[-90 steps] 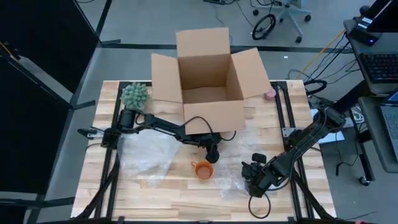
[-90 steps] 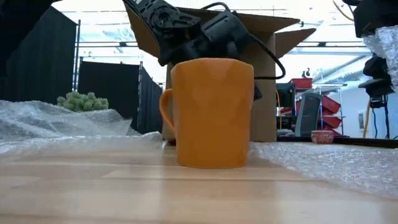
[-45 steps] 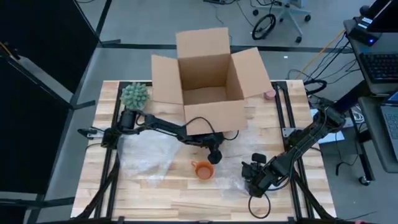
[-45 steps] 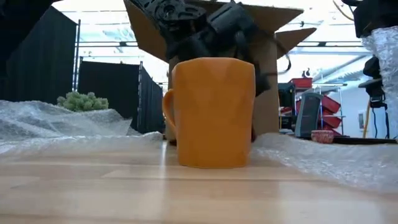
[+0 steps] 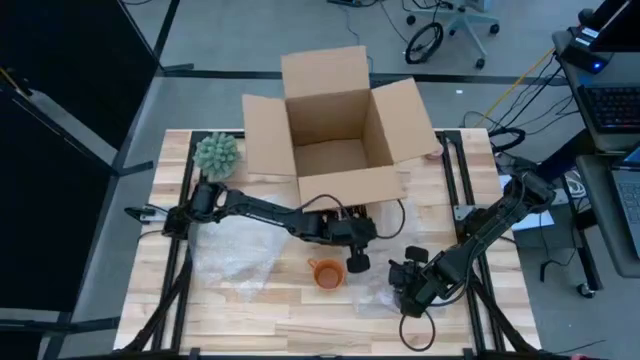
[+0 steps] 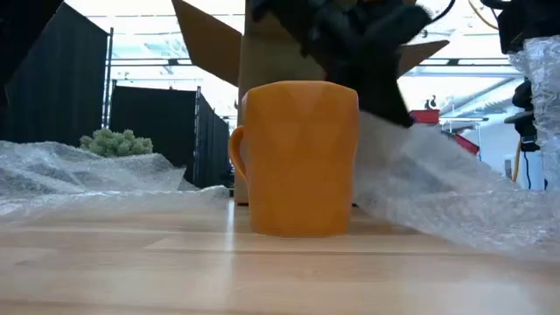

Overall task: Wrap mug
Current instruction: Wrap the pink mug with the right bubble wrap

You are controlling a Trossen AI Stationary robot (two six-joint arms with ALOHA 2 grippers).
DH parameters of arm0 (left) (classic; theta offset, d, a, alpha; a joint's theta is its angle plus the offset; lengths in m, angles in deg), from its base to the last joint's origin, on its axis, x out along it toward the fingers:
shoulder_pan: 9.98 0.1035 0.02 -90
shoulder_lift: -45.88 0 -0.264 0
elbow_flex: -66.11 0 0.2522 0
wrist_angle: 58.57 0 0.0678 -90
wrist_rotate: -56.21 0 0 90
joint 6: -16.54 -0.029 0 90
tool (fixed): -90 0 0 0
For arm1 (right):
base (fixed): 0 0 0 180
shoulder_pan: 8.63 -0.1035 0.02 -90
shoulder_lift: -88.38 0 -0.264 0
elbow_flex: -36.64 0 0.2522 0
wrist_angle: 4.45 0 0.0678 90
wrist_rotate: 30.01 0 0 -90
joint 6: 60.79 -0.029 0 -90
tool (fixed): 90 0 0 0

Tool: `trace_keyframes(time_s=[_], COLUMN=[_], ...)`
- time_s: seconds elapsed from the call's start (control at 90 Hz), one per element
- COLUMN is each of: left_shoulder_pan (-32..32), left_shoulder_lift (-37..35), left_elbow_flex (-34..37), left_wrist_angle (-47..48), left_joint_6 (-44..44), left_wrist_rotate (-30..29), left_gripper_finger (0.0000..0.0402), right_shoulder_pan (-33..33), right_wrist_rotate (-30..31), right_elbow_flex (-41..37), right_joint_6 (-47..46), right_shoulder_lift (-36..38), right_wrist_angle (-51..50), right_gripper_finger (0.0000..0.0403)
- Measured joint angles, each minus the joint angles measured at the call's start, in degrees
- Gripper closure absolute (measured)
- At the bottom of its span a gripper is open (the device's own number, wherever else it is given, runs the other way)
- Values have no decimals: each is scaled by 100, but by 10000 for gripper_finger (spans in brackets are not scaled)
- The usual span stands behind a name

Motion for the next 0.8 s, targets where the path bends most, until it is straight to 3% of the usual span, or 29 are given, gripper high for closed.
trace_keyframes(time_s=[0.244,0.567,0.8], left_shoulder_pan=[-430,-760,-759], left_shoulder_lift=[-10,2,-42], left_elbow_flex=[-631,-661,-659], left_wrist_angle=[-63,-245,-21], left_joint_6=[-124,-157,-146], left_wrist_rotate=[56,112,-406], left_gripper_finger=[401,401,401], right_shoulder_pan=[0,0,-4], right_wrist_rotate=[1,4,7], right_elbow_flex=[0,0,0], right_joint_6=[-14,-14,-13], right_shoulder_lift=[0,0,0], right_wrist_angle=[-12,203,191], right_gripper_finger=[250,250,250])
